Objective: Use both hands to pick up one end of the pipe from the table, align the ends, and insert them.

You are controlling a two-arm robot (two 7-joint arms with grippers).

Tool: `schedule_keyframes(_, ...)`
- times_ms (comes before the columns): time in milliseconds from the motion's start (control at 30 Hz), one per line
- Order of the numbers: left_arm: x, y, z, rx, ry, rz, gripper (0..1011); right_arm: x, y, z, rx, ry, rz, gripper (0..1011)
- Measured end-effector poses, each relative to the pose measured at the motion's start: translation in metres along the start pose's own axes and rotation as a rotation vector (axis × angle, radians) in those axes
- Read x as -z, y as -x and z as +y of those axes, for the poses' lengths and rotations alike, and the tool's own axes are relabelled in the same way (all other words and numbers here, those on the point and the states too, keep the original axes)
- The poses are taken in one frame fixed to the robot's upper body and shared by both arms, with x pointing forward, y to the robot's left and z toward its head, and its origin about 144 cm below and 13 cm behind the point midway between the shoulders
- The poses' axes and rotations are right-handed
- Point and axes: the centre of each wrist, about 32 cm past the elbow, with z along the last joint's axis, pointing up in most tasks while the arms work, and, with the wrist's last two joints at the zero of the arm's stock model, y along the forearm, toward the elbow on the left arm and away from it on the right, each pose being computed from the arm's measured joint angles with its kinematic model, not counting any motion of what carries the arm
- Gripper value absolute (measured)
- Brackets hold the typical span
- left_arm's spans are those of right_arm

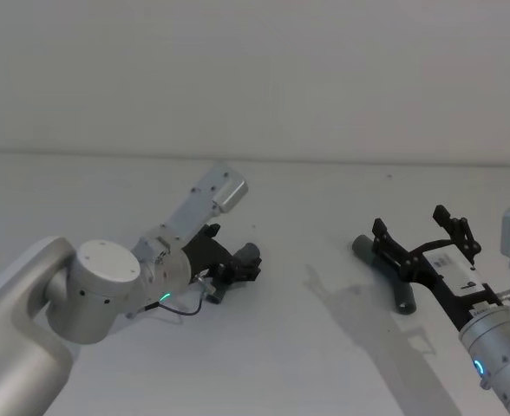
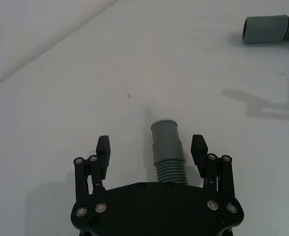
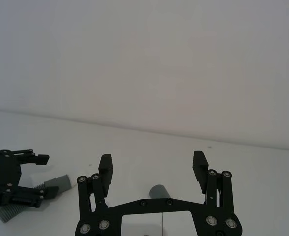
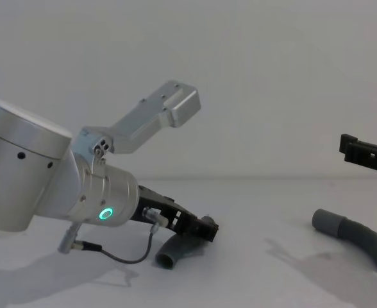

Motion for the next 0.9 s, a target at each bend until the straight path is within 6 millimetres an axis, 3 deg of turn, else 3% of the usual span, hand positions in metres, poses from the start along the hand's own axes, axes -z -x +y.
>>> schedule_keyframes(433,0.002,0.0,-0.008,0.007,-0.017,0.007,979,0.0,0.0,0.0,0.0,0.0,0.0,1001)
schedule_keyframes(900,0.002,-0.001,-0.01,0.009,-0.027,0.016,613,0.0,0.0,0.0,0.0,0.0,0.0,1001)
